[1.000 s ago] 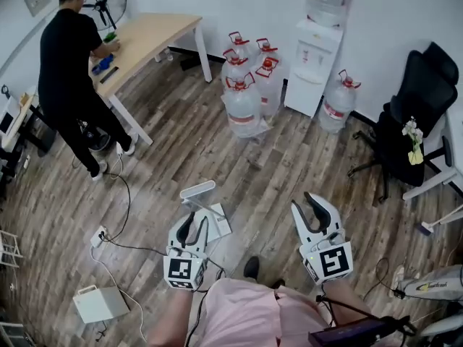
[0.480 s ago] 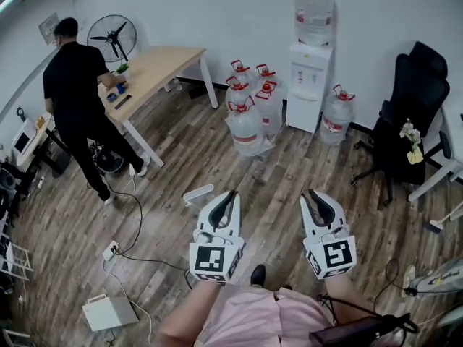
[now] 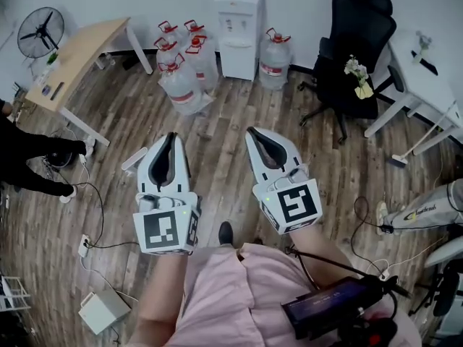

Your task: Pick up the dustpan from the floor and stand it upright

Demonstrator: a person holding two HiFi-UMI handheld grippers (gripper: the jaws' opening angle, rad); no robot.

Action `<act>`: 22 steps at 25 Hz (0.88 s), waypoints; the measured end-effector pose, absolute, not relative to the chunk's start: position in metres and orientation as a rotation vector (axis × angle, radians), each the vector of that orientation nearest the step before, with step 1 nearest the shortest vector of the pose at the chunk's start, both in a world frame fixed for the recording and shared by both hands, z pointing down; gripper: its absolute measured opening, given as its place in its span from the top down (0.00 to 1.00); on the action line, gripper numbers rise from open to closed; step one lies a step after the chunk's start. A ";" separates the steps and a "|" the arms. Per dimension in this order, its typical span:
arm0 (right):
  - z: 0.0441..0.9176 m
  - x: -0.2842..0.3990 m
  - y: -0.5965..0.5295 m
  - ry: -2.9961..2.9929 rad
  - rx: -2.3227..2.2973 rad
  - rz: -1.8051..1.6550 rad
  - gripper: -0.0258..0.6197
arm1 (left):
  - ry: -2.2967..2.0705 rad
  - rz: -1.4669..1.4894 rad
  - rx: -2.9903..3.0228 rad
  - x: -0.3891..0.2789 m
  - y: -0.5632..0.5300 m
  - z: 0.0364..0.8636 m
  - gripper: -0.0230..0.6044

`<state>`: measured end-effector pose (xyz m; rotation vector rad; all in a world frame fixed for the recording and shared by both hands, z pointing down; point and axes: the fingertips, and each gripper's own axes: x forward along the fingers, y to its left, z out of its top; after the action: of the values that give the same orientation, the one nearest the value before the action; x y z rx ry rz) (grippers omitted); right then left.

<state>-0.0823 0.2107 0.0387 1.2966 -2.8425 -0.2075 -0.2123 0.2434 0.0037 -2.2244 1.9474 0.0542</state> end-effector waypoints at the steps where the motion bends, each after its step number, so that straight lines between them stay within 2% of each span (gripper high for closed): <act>1: 0.038 -0.079 0.210 -2.844 1.300 -0.205 0.96 | 1.939 0.046 -2.226 -0.207 0.244 0.004 0.93; 22: 0.053 -0.075 0.207 -2.830 1.256 -0.171 0.96 | 1.918 -0.031 -2.295 -0.178 0.241 0.022 0.92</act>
<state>-0.0754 0.2075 0.0532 1.2562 -2.8302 -0.1710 -0.1783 0.2414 0.0216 -2.2953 1.9184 -0.0311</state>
